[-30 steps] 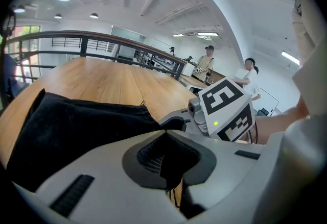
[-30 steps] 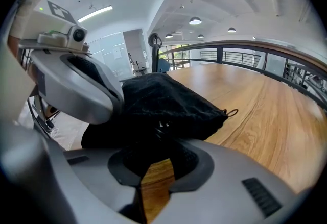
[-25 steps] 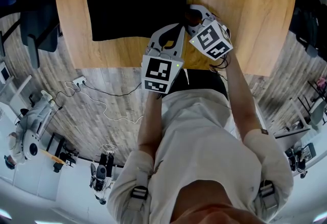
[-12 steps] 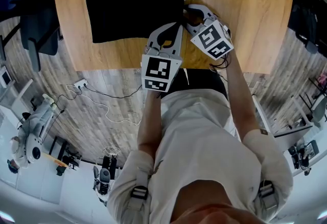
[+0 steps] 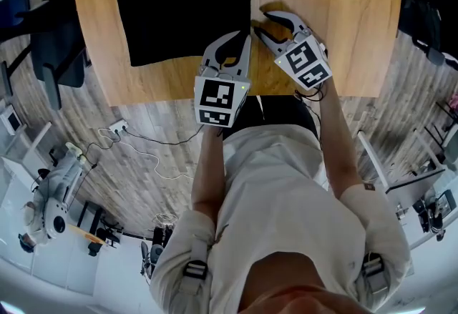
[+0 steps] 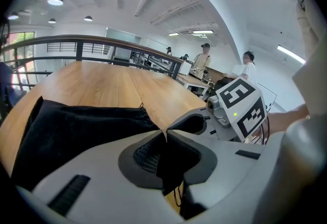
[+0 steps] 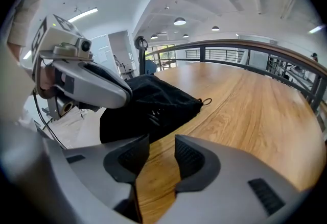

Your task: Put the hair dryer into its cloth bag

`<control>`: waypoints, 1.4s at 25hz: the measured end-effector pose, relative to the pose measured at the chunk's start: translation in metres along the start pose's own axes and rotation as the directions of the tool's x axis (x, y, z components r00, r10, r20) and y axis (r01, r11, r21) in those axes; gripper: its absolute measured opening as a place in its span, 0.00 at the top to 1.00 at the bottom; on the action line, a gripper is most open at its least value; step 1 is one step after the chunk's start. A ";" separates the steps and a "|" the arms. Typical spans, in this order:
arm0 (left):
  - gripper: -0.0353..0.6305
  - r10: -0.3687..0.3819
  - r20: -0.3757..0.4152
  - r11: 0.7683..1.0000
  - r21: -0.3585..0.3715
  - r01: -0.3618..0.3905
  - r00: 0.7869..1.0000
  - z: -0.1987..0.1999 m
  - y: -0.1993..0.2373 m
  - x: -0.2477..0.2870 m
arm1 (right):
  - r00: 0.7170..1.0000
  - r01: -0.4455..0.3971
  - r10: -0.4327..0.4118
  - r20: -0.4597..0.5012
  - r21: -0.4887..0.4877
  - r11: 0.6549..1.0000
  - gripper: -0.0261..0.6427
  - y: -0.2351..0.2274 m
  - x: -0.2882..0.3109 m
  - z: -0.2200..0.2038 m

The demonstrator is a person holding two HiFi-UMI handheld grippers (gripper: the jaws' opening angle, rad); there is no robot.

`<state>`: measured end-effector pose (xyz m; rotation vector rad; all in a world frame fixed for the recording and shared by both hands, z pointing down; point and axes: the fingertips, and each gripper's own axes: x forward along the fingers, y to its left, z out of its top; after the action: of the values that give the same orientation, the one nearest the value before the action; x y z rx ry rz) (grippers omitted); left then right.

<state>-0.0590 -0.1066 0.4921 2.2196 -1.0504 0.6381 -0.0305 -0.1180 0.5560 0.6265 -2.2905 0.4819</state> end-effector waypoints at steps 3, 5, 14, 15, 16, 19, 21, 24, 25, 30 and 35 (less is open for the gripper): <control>0.85 -0.003 0.004 1.000 0.011 0.003 1.000 0.001 -0.002 -0.002 | 1.000 0.025 -0.025 0.011 0.012 1.000 0.71 0.000 -0.011 -0.001; 0.83 -0.003 0.007 1.000 0.020 0.002 1.000 0.003 -0.002 -0.003 | 0.999 0.042 -0.043 0.020 0.019 0.999 0.71 0.000 -0.018 0.000; 0.83 -0.023 0.047 0.995 0.098 0.019 0.999 0.029 -0.014 -0.017 | 0.987 0.120 -0.126 0.100 0.058 0.991 0.72 0.000 -0.069 0.025; 0.83 -0.026 0.055 0.994 0.110 0.020 0.998 0.033 -0.015 -0.019 | 0.984 0.130 -0.136 0.111 0.061 0.990 0.73 0.000 -0.075 0.028; 0.83 -0.030 0.064 0.992 0.122 0.021 0.998 0.038 -0.017 -0.022 | 0.981 0.142 -0.149 0.121 0.064 0.988 0.74 0.000 -0.081 0.032; 0.83 -0.043 0.091 0.988 0.152 0.029 0.995 0.052 -0.020 -0.029 | 0.970 0.184 -0.193 0.150 0.069 0.980 0.77 -0.002 -0.099 0.043; 0.84 -0.050 0.110 0.985 0.169 0.031 0.993 0.061 -0.021 -0.034 | 0.959 0.208 -0.220 0.177 0.080 0.975 0.80 -0.003 -0.111 0.051; 0.89 -0.055 0.137 0.979 0.200 0.026 0.989 0.072 -0.024 -0.042 | 0.941 0.244 -0.258 0.218 0.091 0.966 0.87 -0.005 -0.129 0.066; 0.90 -0.057 0.145 0.977 0.212 0.026 0.988 0.075 -0.025 -0.046 | 0.935 0.255 -0.269 0.230 0.092 0.963 0.89 -0.004 -0.135 0.070; 0.92 -0.067 0.175 0.969 0.247 0.022 0.982 0.089 -0.034 -0.064 | 0.912 0.288 -0.301 0.278 0.088 0.954 0.92 0.001 -0.166 0.086; 0.92 -0.076 0.199 0.966 0.258 0.023 0.977 0.094 -0.044 -0.078 | 0.905 0.292 -0.306 0.297 0.090 0.952 0.93 0.011 -0.185 0.087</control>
<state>-0.0524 -0.1081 0.3625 2.5739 -1.0588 0.5542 0.0345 -0.0975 0.3630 1.1245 -2.4143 0.3009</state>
